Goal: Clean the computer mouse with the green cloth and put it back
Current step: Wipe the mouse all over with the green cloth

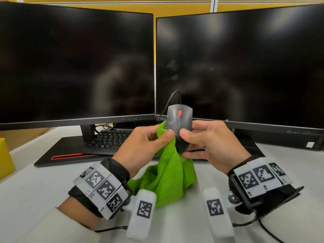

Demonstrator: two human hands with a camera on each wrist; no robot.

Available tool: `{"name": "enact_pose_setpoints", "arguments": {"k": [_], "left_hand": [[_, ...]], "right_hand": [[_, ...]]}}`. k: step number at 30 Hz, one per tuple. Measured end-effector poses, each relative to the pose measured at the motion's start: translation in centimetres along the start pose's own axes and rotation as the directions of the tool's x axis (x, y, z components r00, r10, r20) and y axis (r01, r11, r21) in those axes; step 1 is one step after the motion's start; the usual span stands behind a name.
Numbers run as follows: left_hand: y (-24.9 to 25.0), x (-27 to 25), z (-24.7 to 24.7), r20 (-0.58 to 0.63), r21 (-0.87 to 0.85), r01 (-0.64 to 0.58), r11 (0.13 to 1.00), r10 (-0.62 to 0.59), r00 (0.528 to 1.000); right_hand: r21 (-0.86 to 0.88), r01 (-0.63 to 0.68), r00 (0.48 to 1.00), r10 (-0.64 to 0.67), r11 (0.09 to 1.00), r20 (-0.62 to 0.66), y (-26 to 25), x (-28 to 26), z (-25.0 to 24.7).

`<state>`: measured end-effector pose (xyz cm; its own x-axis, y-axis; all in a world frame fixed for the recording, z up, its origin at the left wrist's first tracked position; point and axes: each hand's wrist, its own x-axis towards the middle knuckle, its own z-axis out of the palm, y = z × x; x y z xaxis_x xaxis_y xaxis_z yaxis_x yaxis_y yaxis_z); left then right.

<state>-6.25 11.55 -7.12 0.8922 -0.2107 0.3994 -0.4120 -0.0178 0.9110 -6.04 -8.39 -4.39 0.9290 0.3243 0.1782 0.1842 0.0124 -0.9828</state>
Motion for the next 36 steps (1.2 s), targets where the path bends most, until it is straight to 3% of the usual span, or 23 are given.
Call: {"name": "enact_pose_setpoints", "arguments": {"k": [13,23,36], "left_hand": [[0.5,-0.1,-0.6,-0.034,-0.047,0.074,0.996,-0.076,0.997],[1.0,-0.3,-0.1,-0.012,0.023,0.065,0.998,-0.065,0.998],[1.3,-0.4,-0.7,-0.078,0.007,0.089,0.996,-0.088,0.993]], "right_hand": [[-0.003,0.015,0.998,-0.015,1.0,0.054,0.0,-0.1,-0.1],[-0.067,0.007,0.995,0.0,0.998,0.101,-0.2,-0.3,-0.4],[-0.041,0.051,0.99,-0.045,0.998,0.134,0.1,0.0,-0.4]]}}
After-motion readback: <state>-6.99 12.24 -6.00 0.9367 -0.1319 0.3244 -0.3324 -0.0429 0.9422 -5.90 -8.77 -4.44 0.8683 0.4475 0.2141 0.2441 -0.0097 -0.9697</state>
